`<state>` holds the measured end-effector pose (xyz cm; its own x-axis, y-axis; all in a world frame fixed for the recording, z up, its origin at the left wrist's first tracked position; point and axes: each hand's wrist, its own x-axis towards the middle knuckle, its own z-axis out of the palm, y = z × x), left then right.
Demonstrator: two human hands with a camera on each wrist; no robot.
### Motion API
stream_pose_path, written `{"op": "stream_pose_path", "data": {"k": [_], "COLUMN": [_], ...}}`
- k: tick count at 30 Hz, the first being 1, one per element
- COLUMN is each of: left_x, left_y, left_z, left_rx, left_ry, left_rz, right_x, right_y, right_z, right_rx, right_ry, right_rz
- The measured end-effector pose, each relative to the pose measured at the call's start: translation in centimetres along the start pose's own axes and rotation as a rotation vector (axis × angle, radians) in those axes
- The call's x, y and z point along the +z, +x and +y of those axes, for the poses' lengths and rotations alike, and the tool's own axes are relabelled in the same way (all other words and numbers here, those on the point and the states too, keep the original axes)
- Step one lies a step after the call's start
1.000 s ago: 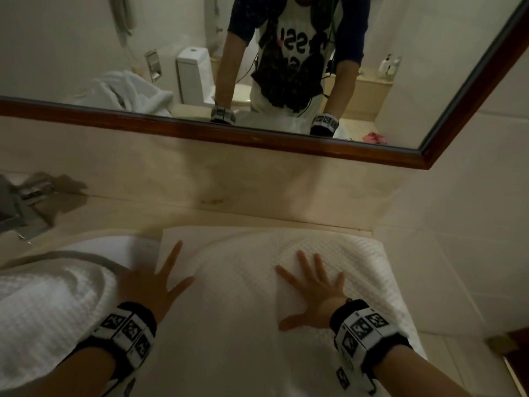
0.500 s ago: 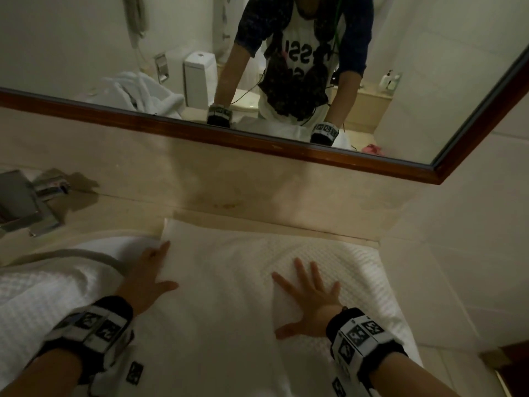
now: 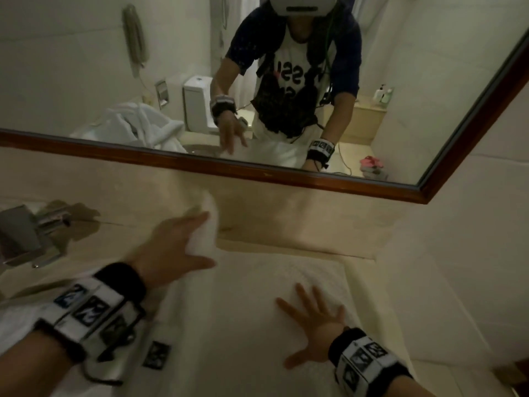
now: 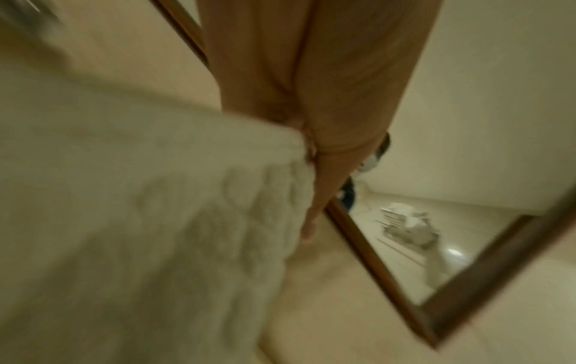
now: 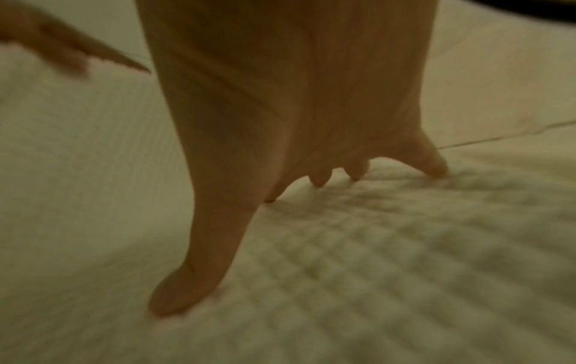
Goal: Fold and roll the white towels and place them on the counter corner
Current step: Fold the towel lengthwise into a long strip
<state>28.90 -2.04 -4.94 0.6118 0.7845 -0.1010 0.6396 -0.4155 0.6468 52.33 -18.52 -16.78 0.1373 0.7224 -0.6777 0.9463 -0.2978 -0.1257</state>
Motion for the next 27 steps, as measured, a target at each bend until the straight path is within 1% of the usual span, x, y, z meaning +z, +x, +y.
{"op": "stream_pose_path", "data": {"k": [3,5,7,8,9,11,13,15,17,19,20,22,23,25,26,27], "left_x": [4.7,8.8,12.0,13.0,13.5,13.9,14.1,14.7,15.4,16.0,16.2,16.5,16.5,16.4,16.3,16.1], "left_y": [2.4,3.9,5.2,5.5,5.7,5.5,4.7,3.8,3.0,2.4,2.4,2.3,2.4,2.3,2.2,2.1], "left_z": [7.0,10.0,10.1,9.3,8.1,5.3,2.9,1.5,0.9,0.7,0.6,0.4,0.4,0.3,0.3,0.2], "left_rx": [0.038,0.049,-0.001,-0.018,-0.016,0.029,0.102,0.14,0.139,0.153,0.153,0.136,0.116,0.091,0.087,0.082], "left_ry": [-0.096,-0.251,-0.384,-0.375,-0.307,-0.015,0.315,0.535,0.62,0.643,0.661,0.719,0.732,0.742,0.75,0.749], "left_rz": [-0.129,-0.267,-0.425,-0.469,-0.487,-0.458,-0.454,-0.5,-0.547,-0.548,-0.55,-0.543,-0.549,-0.562,-0.562,-0.563], "right_x": [-0.1,-0.4,-0.2,-0.1,-0.1,-0.1,-0.2,-0.3,-0.8,-1.7,-2.2,-2.9,-3.1,-2.8,-2.8,-3.0], "right_y": [-1.1,-1.5,-2.0,-2.4,-2.8,-3.5,-3.6,-3.1,-2.8,-2.8,-2.8,-2.6,-2.5,-1.8,-1.5,-1.5], "right_z": [2.9,4.1,5.7,6.5,7.2,7.9,7.6,6.6,5.3,4.1,3.5,2.1,1.3,0.6,0.7,1.0], "right_rx": [-0.023,0.002,0.131,0.193,0.242,0.271,0.22,0.156,0.145,0.143,0.117,0.051,0.036,0.04,0.055,0.066], "right_ry": [0.038,0.088,0.148,0.18,0.21,0.228,0.233,0.241,0.23,0.228,0.22,0.101,0.011,-0.083,-0.053,0.038], "right_rz": [-0.023,-0.001,0.083,0.141,0.19,0.235,0.241,0.274,0.381,0.485,0.523,0.564,0.537,0.404,0.348,0.333]}}
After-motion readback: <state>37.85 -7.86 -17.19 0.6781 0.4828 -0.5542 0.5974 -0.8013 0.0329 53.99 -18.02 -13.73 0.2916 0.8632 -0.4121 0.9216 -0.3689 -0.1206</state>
